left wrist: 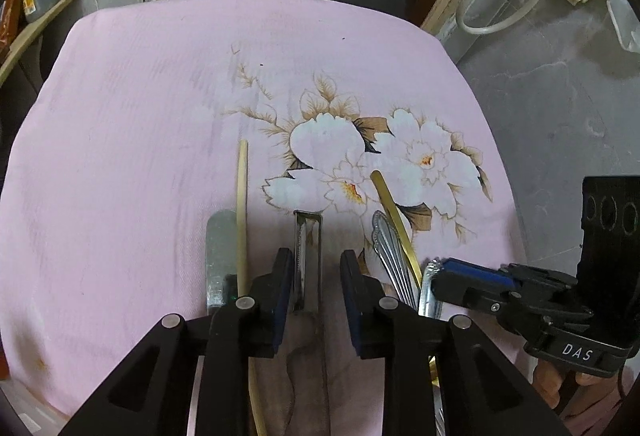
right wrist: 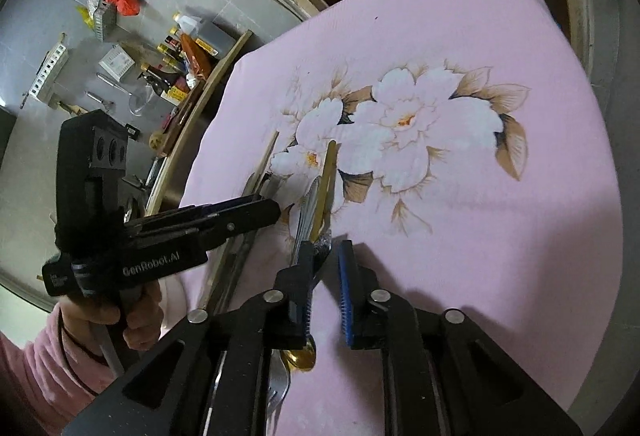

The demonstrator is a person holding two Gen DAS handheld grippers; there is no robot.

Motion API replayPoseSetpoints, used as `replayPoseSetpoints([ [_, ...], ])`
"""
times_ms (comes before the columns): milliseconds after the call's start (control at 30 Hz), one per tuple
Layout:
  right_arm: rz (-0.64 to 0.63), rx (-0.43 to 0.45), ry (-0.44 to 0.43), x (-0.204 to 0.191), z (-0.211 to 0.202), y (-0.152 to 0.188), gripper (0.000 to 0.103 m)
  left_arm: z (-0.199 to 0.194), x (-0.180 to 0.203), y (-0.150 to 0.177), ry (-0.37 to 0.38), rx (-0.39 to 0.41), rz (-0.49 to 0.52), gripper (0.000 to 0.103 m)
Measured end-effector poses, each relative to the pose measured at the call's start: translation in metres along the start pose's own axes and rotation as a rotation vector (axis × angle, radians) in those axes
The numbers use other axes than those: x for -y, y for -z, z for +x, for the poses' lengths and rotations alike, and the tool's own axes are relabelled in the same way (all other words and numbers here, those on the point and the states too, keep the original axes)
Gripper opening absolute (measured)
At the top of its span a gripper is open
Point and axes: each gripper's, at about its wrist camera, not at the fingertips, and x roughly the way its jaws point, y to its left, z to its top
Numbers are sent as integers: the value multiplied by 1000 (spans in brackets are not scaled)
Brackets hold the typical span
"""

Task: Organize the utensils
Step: 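Close the left tool on the wire peeler while the right tool grasps spoons and fork, then lift the peeler with the left tool while the right tool carries its spoon to the caddy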

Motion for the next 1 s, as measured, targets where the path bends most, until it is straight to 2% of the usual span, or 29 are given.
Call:
replayPoseSetpoints([
  [67, -8, -17, 14, -5, 5, -2, 17, 0, 0, 0, -6, 3, 0, 19],
  [100, -16, -22, 26, -7, 5, -2, 18, 0, -1, 1, -16, 6, 0, 13],
  [133, -22, -27, 36, -8, 5, -1, 19, 1, 1, -1, -25, 9, -5, 12],
  [233, -6, -35, 39, -10, 4, -3, 23, -1, -7, 2, 12, 20, -45, 12],
  [433, -40, -65, 77, -20, 13, -10, 23, -3, -13, 7, 41, 38, -71, 12],
  [467, -45, -66, 85, -21, 12, -10, 23, -2, -13, 7, 43, 38, -72, 12],
  [533, -54, -64, 116, -23, 12, -11, 12, -3, -14, 7, 47, 35, -74, 12],
  [633, -50, -44, 131, -24, 3, -9, 10, -3, -16, 7, 59, 40, -86, 12],
  [800, -32, 56, 124, -37, -30, -1, 6, -19, -8, 16, 111, 106, -80, 12],
  [1000, -120, 264, 224, -82, -90, 28, 3, -77, 16, 43, 150, 290, 39, 12],
])
